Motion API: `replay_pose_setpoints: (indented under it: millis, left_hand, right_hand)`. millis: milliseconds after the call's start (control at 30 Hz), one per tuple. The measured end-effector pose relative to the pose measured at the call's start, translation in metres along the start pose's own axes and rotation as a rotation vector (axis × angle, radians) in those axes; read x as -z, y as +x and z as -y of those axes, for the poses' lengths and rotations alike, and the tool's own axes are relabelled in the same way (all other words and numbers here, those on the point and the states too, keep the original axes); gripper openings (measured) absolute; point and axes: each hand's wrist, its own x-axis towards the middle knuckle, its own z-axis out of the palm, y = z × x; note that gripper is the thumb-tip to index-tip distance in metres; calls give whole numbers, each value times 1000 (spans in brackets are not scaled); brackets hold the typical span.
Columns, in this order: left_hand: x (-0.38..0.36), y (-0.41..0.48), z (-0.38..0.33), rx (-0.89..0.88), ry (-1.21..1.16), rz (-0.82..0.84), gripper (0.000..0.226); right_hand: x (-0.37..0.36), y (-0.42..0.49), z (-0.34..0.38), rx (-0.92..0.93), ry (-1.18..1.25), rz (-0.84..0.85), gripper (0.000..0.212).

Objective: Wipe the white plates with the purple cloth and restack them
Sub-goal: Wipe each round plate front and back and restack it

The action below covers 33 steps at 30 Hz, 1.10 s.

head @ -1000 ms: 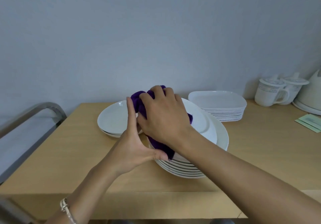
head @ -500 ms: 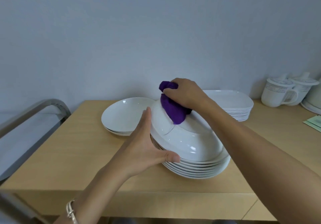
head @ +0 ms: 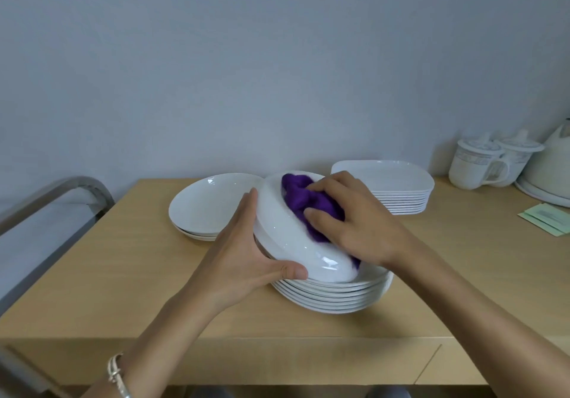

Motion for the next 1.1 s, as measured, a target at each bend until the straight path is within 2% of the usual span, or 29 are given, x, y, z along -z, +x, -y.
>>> replay_pose_setpoints:
  millis: [67,133,200,300,400,500,600,867,1100]
  left_hand:
    - [0,-1,0,-4,-54,9,120]
    - [0,-1,0,-9,-90,35,142]
    - [-1,-1,0,7,-93,29,152]
    - [-1,-2,-2,35,-103,20,155]
    - [-1,-4,-4,36,-77,13,155]
    - [-1,-3,-4,18,-68,-7,141]
    - [-1,-1,0,8,-47,-7,139]
    - [-3,-3,-1,23,-67,-10,146]
    - [-2,-5,-4,47,-25,4,145]
  right_hand:
    - [1,-1,7,42,30,45,32]
    - [0,8,6,68,50,62,26]
    - [-3,20,3,74,45,61,26]
    - [-7,38,-3,31,-21,40,31]
    - [-3,46,-11,-66,-82,9,34]
    - [2,37,-23,-130,-143,-9,33]
    - [10,17,-27,-173,-147,-13,29]
    - [2,7,12,22,-78,26,23]
    - [-10,47,1,-113,-190,-40,36]
